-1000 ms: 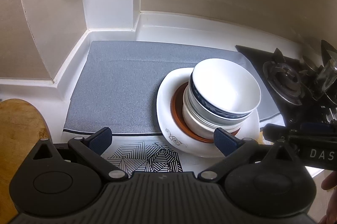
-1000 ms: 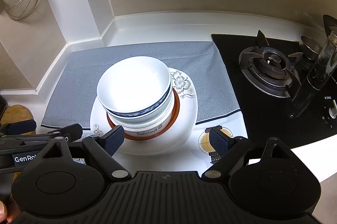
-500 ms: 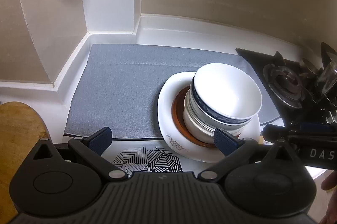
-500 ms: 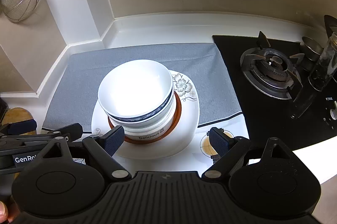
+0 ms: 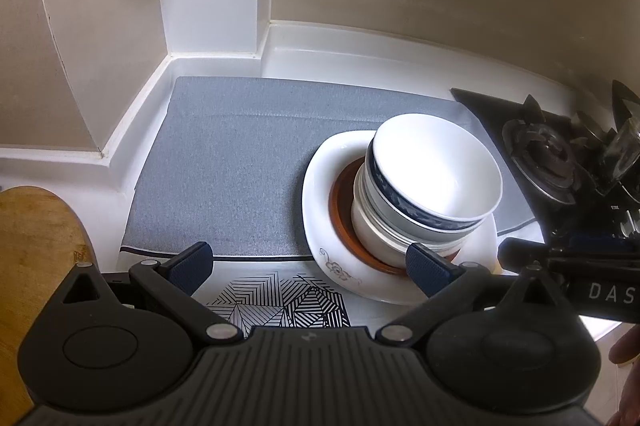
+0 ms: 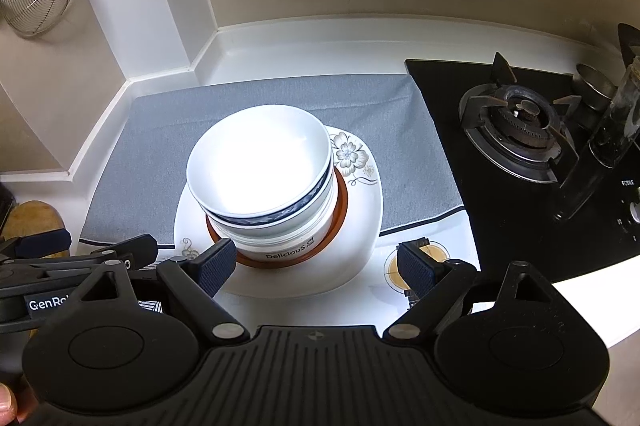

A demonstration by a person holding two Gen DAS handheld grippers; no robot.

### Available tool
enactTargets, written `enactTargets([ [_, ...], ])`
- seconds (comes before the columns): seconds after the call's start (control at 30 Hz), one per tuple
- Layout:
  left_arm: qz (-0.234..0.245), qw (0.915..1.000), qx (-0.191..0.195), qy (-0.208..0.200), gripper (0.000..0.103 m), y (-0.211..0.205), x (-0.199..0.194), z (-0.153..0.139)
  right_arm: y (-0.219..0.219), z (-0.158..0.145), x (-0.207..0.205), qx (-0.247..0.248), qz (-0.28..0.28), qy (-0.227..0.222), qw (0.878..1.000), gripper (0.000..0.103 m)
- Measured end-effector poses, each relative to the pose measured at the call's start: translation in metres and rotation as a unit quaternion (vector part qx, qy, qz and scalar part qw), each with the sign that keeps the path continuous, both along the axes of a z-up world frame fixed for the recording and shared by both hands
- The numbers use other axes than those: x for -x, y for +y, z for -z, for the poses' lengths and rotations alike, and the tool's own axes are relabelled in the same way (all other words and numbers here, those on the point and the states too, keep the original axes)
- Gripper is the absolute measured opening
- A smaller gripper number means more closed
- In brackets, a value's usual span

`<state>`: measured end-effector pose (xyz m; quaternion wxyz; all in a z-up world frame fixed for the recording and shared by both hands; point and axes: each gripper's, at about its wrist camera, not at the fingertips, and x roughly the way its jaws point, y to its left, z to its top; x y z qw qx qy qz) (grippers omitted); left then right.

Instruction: Organize plates and bowls

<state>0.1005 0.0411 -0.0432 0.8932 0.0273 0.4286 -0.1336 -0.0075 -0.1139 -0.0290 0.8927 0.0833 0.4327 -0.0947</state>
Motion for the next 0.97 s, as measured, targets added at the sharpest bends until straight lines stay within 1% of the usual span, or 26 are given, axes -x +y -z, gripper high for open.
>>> enactTargets([
  [0.23, 0.0, 1.0, -0.001, 0.006, 0.102, -0.0002, -0.0005, 0.004, -0.0005, 0.0036, -0.0007, -0.003, 0.002, 0.006, 1.0, 0.089],
  [0.83, -0.004, 1.0, -0.002, 0.006, 0.102, 0.0017, -0.0059, 0.0066, 0.0005, 0.0075, -0.005, -0.009, 0.003, 0.009, 1.0, 0.089],
  [0.97, -0.007, 0.9999, -0.007, 0.006, 0.102, 0.0021, -0.0071, 0.0066, -0.001, 0.0102, -0.0073, -0.014, 0.001, 0.011, 1.0, 0.089],
])
